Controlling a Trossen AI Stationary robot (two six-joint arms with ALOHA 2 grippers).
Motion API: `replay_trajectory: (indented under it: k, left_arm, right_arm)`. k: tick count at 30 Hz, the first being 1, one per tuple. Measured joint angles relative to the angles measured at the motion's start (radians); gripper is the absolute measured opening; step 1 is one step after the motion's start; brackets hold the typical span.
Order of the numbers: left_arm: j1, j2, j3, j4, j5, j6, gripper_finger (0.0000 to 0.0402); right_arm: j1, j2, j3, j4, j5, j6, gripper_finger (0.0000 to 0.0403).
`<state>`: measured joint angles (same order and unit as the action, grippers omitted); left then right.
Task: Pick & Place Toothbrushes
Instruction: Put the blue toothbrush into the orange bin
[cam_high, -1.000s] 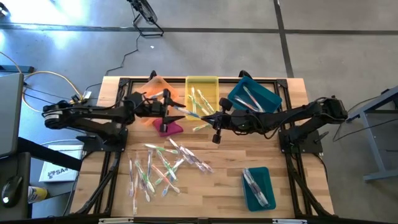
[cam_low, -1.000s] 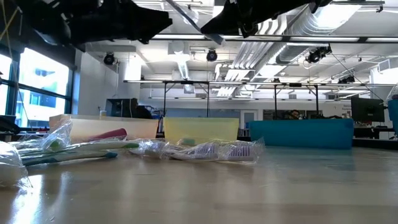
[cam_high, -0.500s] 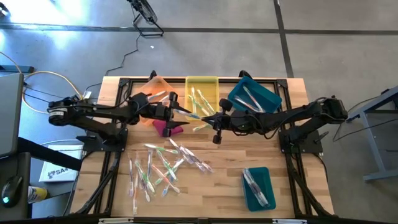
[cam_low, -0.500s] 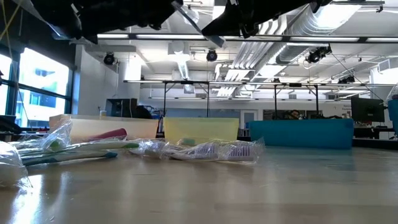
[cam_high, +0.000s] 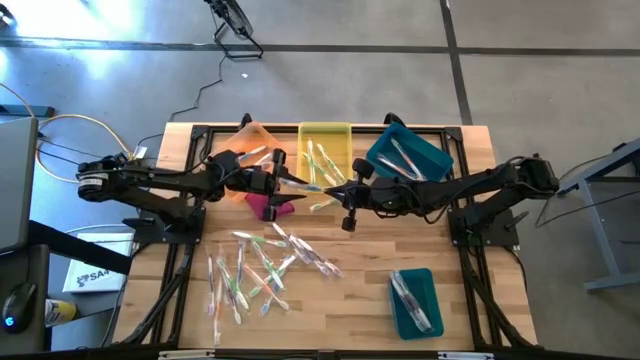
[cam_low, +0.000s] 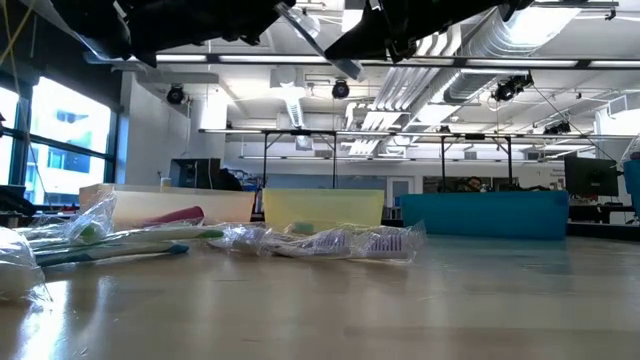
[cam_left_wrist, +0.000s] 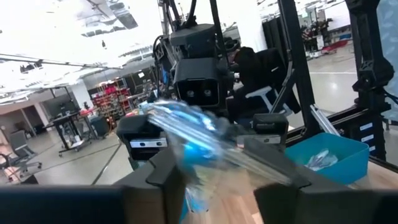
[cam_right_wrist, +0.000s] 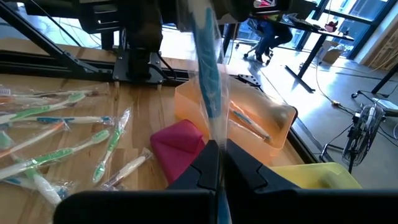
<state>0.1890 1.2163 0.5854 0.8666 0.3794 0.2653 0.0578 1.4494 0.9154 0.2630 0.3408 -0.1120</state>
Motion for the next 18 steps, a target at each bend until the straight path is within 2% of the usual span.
replay_trajectory:
  k: [6,18]
  left_arm:
    - [0.000,0.000,0.000,-0.004,0.003,0.000,0.0088]
    - [0.000,0.000,0.000,-0.003,-0.001,0.000,0.0016]
  right_arm:
    - [0.000,0.000,0.000,0.003,0.002,0.003,0.0001]
    - [0.000,0.000,0.000,0.002,-0.001,0.003,0.0002]
